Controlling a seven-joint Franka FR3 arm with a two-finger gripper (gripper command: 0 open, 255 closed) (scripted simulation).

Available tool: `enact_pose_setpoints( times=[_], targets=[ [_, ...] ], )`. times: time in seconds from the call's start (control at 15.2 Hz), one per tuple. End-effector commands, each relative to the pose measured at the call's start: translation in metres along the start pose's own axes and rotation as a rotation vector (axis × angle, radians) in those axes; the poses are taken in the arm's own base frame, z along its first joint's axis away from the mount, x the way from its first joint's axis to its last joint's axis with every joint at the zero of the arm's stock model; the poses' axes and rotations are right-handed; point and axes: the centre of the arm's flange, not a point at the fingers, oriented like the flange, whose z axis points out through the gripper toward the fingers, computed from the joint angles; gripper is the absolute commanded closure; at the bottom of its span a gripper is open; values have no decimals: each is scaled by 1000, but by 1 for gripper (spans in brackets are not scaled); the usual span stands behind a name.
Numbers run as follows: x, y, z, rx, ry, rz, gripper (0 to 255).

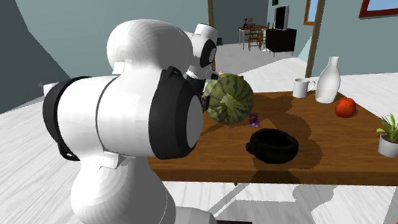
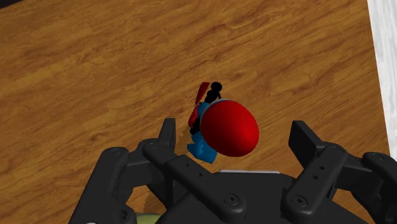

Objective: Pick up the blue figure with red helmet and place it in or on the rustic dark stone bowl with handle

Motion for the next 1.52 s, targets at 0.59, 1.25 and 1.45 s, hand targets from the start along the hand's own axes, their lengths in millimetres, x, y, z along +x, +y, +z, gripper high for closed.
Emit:
enact_pose_setpoints(
  times=[0.59, 1.25, 1.45],
  targets=[
    [1, 0, 23, 1, 1, 1, 0],
    [1, 0, 24, 1, 1, 1, 255],
    [0, -2, 18, 1, 1, 1, 255]
  ],
)
